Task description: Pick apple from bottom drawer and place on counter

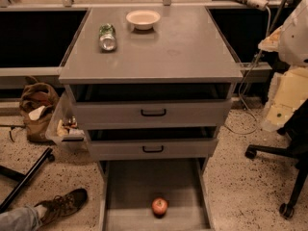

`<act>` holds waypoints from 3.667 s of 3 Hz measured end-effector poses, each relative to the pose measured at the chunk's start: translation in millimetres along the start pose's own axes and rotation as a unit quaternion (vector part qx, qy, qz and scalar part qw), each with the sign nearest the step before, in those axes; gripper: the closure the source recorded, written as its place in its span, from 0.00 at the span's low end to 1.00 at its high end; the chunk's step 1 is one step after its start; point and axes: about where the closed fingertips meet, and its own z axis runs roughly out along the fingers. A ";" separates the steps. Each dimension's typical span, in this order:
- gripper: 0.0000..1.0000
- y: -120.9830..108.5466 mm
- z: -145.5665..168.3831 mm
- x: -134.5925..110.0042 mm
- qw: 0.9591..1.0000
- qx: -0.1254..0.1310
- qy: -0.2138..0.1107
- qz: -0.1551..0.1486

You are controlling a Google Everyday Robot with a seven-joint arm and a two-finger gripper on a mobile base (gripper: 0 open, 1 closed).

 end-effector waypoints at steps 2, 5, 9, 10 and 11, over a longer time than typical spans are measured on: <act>0.00 6.2 17.4 -3.1 1.000 0.006 0.012 0.007; 0.00 77.0 242.1 -27.2 0.993 -0.072 -0.036 0.085; 0.00 109.9 350.0 -10.9 0.987 -0.078 -0.038 0.133; 0.00 147.8 426.1 19.6 0.981 -0.087 -0.018 0.175; 0.00 138.5 433.8 12.0 0.976 -0.065 -0.040 0.204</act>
Offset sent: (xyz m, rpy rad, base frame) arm -0.0002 0.0203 -0.0587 -0.0620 0.0132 -0.0673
